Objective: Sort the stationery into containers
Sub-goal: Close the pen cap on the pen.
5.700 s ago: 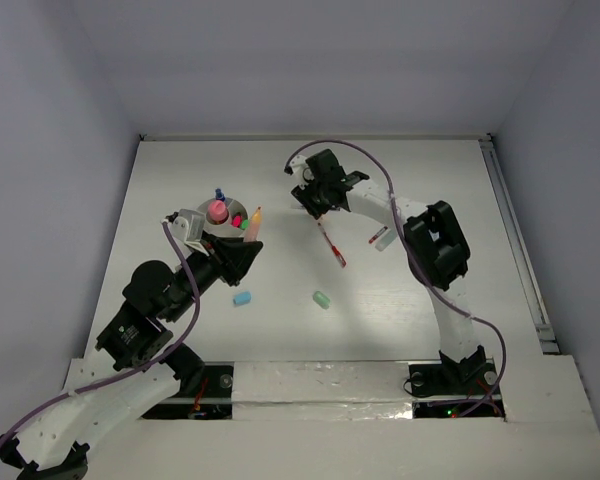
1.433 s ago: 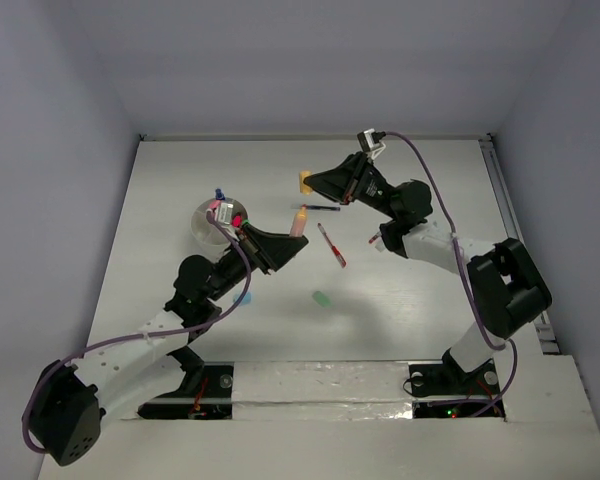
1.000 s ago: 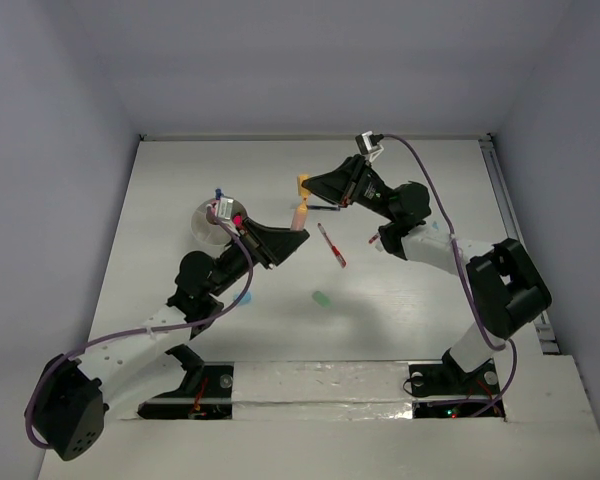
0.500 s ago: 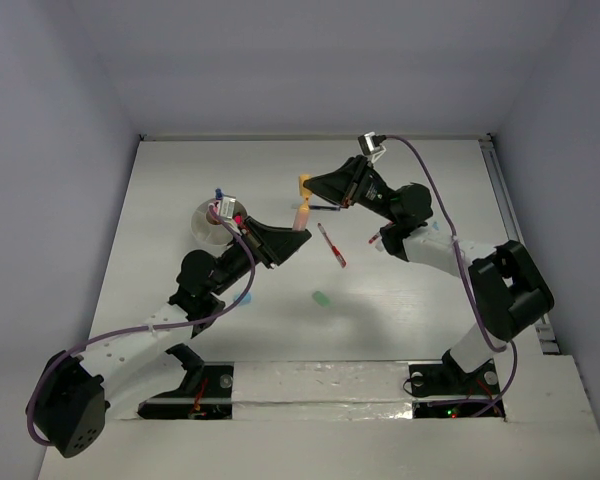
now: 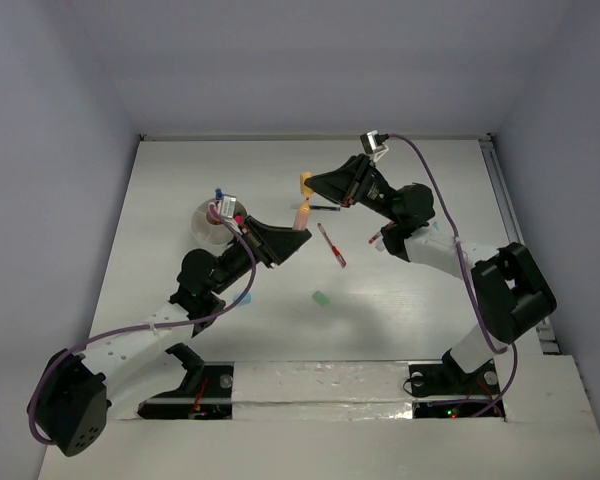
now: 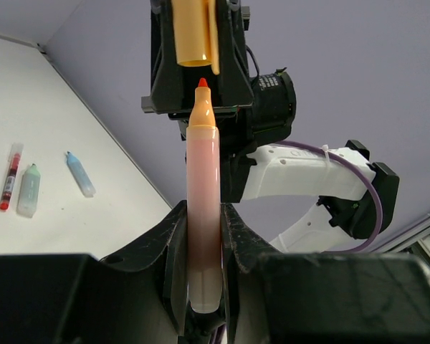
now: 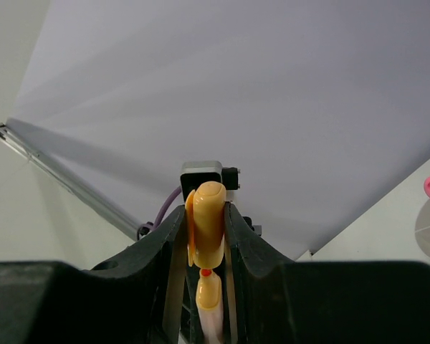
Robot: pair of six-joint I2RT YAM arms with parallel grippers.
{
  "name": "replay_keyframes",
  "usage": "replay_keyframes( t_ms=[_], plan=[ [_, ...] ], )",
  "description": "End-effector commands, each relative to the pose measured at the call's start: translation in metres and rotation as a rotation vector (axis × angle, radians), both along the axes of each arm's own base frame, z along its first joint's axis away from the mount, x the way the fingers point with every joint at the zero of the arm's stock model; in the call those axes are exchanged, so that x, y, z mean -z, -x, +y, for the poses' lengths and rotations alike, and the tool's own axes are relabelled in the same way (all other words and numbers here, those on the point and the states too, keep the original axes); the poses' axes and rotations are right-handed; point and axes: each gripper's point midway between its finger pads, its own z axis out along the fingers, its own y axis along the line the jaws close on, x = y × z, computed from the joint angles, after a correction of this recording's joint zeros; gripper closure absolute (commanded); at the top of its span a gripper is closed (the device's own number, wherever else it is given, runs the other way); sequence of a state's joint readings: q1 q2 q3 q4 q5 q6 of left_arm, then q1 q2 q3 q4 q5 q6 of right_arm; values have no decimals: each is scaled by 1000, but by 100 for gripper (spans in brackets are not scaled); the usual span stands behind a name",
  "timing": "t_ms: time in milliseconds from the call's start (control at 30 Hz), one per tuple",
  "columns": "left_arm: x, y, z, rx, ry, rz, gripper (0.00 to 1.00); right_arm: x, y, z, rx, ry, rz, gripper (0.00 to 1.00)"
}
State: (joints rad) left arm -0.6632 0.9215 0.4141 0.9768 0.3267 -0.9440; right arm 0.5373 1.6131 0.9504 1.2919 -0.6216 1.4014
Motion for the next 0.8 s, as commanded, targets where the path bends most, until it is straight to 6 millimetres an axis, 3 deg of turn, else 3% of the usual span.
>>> replay_keyframes(
  t_ms=[0, 767],
  plan=[
    [-35, 5, 2, 11, 57, -103, 100, -77, 64, -37, 9, -254, -421, 99],
    [-50, -7, 3, -19, 67, -147, 100, -65, 68, -30, -11, -233, -408, 99]
  ],
)
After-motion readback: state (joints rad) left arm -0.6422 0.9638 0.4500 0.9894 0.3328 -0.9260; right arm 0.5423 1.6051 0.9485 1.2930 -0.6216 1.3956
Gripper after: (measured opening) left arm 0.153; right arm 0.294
